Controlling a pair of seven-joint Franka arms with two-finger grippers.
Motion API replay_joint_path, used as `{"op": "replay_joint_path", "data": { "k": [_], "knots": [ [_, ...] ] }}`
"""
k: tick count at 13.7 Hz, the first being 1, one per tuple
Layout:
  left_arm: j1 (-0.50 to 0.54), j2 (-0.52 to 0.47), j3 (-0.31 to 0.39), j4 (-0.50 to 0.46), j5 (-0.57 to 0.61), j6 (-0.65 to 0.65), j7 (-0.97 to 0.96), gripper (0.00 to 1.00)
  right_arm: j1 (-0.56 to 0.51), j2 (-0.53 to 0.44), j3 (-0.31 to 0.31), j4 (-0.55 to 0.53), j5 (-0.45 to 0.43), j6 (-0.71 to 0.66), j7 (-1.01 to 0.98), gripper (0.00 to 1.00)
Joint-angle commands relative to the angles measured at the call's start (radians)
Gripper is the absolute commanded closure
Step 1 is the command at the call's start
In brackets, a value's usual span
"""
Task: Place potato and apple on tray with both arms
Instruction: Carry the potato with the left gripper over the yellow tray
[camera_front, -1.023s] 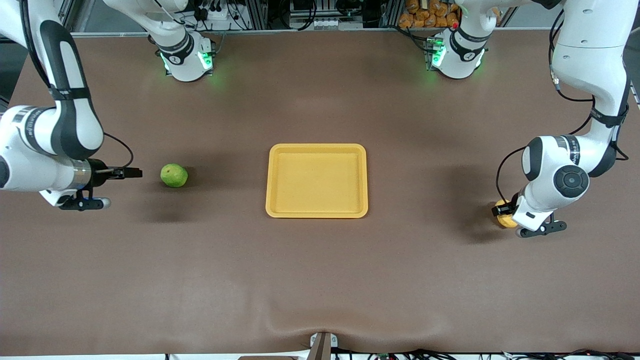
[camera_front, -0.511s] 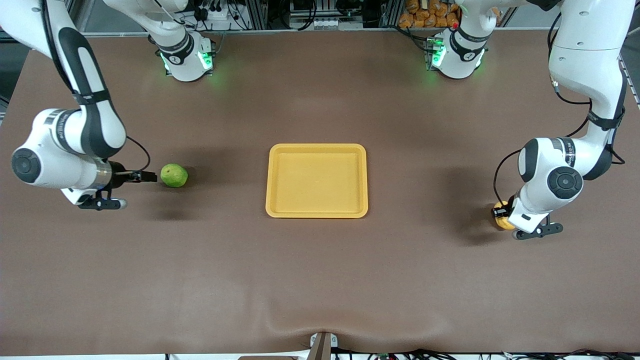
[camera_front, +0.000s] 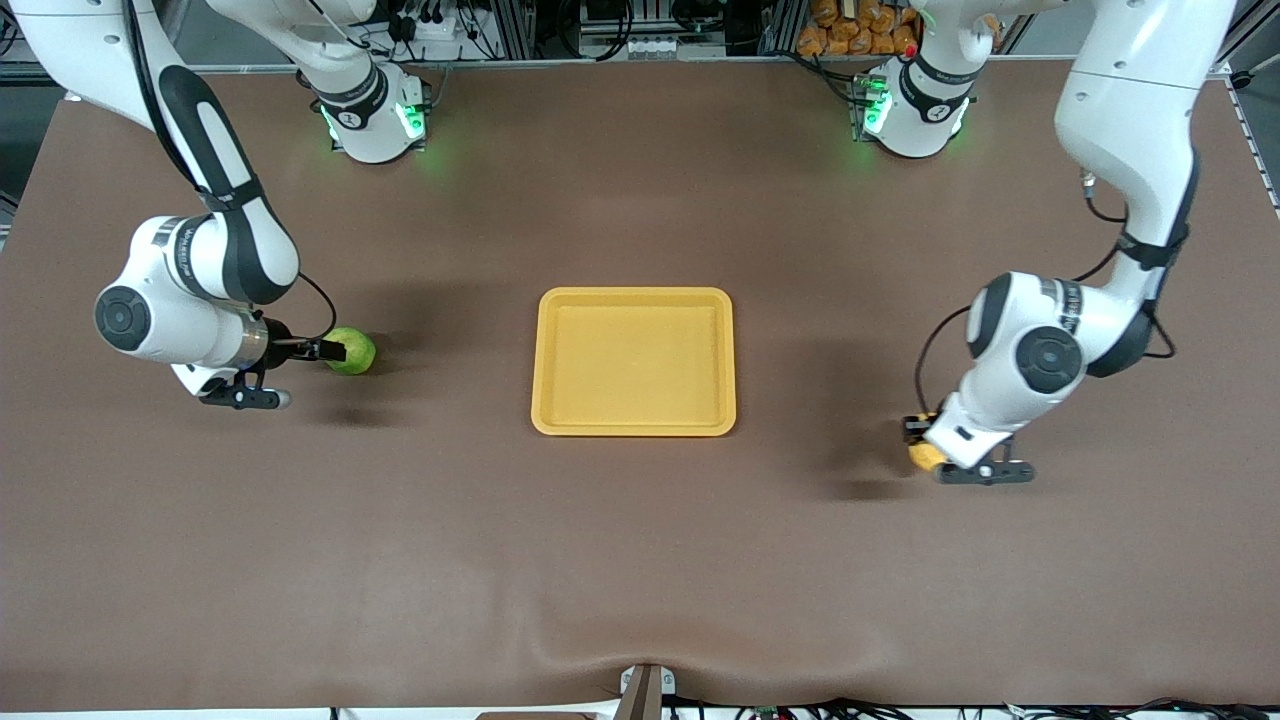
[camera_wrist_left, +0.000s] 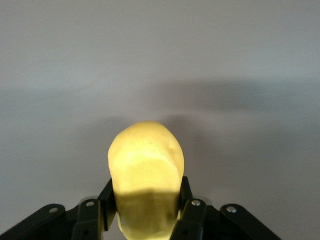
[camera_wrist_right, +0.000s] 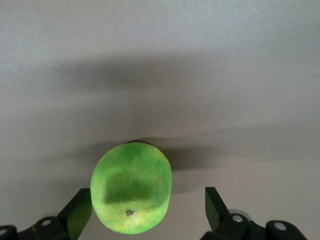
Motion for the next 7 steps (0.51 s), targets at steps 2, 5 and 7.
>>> {"op": "replay_joint_path", "data": {
  "k": [2,5,7],
  "knots": [
    [-0.099,0.021,-0.039,0.085,0.014,-0.029,-0.039,1.0,-0.01,-0.022,0.05,-0.04,0.007,0.03,0.088,0.0],
    [-0.214,0.069,-0.039,0.155,0.014,-0.029,-0.148,1.0,-0.012,-0.02,0.05,-0.057,0.007,0.054,0.088,0.0],
    [-0.305,0.124,-0.036,0.23,0.017,-0.03,-0.264,1.0,-0.01,-0.02,0.05,-0.086,0.007,0.103,0.088,0.0]
  ]
}}
